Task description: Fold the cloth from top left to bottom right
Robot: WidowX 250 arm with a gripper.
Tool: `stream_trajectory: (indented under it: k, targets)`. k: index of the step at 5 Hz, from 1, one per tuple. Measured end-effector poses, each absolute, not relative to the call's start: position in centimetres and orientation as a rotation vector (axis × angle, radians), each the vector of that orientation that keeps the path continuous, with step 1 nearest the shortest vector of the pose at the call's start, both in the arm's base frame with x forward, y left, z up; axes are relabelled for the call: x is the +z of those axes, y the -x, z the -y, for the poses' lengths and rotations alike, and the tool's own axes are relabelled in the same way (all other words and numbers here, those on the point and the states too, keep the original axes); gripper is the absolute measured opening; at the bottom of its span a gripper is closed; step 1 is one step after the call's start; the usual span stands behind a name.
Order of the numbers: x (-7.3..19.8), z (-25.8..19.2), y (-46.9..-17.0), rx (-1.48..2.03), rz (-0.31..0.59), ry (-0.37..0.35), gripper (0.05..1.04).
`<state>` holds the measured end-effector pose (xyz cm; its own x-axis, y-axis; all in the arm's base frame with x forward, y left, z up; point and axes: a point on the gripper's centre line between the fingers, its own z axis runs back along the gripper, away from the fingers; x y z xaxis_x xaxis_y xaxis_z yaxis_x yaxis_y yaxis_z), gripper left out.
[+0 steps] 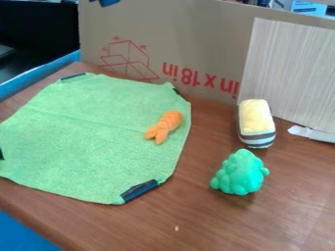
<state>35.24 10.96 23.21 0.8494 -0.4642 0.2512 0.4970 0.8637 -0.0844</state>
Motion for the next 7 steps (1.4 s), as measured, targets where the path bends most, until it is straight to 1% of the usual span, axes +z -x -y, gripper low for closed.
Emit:
stream_trajectory:
  k: [1,2,3,4,5,6,7]
  targets:
    - [21.6,-11.2,-35.6,-0.504,0.194,0.171,1.001]
    - [17.7,-14.0,-36.9,-0.495,0.157,0.132,1.001]
    - [15.1,-17.2,-37.4,-0.504,0.164,0.022,1.001]
    - [11.0,-20.6,-37.9,-0.515,0.137,-0.020,1.000]
    - [9.7,-24.1,-38.4,-0.520,0.136,-0.051,1.000]
    - [8.8,-26.4,-39.4,-0.510,0.158,-0.033,1.000]
    - [8.5,-28.3,-40.0,-0.488,0.175,-0.049,1.000]
